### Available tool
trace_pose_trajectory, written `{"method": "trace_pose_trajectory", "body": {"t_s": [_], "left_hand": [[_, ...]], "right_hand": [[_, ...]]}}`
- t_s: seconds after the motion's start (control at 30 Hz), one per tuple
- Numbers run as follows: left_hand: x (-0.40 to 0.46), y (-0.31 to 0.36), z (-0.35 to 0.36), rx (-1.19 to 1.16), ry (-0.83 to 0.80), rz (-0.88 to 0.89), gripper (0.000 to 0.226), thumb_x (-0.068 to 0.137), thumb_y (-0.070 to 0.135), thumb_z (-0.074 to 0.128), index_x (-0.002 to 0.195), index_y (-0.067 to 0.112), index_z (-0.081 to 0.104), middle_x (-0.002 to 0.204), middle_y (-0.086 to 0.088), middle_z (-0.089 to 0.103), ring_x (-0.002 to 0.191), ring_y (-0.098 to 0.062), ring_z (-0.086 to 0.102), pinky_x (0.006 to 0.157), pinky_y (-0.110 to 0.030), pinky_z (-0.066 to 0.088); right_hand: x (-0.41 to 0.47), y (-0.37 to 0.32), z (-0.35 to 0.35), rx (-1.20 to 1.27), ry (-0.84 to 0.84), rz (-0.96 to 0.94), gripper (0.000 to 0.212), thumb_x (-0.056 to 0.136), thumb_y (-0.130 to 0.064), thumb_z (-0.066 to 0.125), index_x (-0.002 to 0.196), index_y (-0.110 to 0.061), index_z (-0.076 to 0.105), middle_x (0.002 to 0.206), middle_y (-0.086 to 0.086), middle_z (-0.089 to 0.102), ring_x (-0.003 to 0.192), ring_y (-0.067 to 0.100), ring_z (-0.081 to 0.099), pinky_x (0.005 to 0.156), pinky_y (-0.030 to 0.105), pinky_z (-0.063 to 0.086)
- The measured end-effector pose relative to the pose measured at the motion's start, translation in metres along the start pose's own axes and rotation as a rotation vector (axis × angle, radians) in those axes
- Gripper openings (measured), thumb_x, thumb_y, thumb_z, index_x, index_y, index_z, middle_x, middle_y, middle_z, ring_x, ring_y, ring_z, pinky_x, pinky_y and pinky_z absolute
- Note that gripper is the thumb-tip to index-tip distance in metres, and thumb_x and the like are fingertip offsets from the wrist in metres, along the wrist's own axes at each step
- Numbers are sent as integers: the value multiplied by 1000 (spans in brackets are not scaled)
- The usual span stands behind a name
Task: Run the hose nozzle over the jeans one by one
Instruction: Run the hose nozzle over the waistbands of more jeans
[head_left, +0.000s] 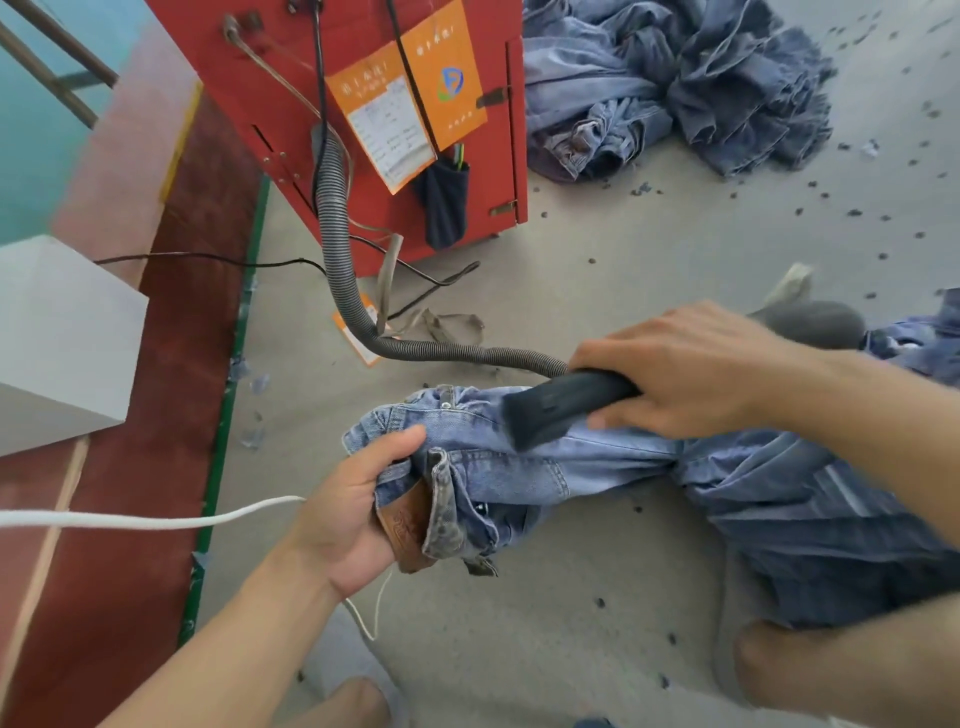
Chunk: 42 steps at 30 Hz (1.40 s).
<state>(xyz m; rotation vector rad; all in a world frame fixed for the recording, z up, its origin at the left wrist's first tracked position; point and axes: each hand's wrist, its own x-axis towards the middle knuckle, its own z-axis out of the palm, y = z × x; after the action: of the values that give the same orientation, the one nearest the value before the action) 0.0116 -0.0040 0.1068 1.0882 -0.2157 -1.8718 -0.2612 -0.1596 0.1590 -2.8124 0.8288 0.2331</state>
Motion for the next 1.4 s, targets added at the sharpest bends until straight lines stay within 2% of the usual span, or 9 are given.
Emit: {"method": "trace_pose_trajectory", "body": {"t_s": [0.13,0.23,0.3,0.4,0.53,0.87,1.13,1.3,1.4], "left_hand": [[0,2,-1,7,29,33,42,94,25,64,131,6,69,137,-20,65,122,-37,65,93,-48,57],[-2,4,-2,-1,31,32,46,88,24,69,130,5,69,135,-22,65,121,-38,66,92,-49,57],[-2,5,-1,-11,33,28,47,88,25,69,130,5,69,135,-22,65,121,-38,66,92,-49,57],[0,6,-4,-27,47,30,43,92,24,65,129,4,69,135,-23,65,121,-38,66,92,-49,57],[1,5,-2,-23,21,13,45,94,25,65,134,3,66,140,-24,61,126,-40,63,96,-50,55],[2,8,2,32,17,109,47,91,18,67,135,3,64,134,-24,65,116,-39,68,90,-49,58],[1,8,0,55,-58,118,45,94,15,65,137,3,62,136,-25,64,116,-40,68,92,-50,56],[-1,15,1,117,-61,147,44,88,8,61,131,6,68,132,-26,65,109,-38,70,92,-51,58],[-5,23,1,179,-84,207,51,86,-2,56,136,2,61,136,-28,62,115,-40,67,92,-50,59]], "right_hand": [[10,-12,-10,214,291,38,46,89,-74,46,123,-43,50,93,-20,67,79,18,65,67,38,50],[3,9,-33,427,533,65,49,86,-74,52,121,-40,53,82,-19,63,71,16,59,65,38,47],[-5,22,-43,410,510,75,49,85,-76,53,118,-39,55,81,-16,64,69,15,59,65,38,46],[-15,27,-38,256,243,121,46,83,-80,50,116,-47,53,83,-20,66,70,1,57,62,33,45],[-8,10,-5,23,-2,62,45,86,-78,40,120,-50,45,101,-23,67,81,13,64,64,35,48],[3,1,-25,401,410,115,48,86,-73,54,118,-37,57,83,-15,65,76,22,62,71,42,51],[-6,-1,-11,129,-2,119,41,89,-75,50,122,-52,45,86,-28,57,74,3,55,68,35,51],[2,-17,-10,373,306,144,50,84,-77,49,119,-42,52,78,-24,61,68,4,57,66,34,50],[-4,-11,-31,498,462,151,44,86,-75,54,116,-43,52,81,-30,63,71,-9,60,59,11,39]]}}
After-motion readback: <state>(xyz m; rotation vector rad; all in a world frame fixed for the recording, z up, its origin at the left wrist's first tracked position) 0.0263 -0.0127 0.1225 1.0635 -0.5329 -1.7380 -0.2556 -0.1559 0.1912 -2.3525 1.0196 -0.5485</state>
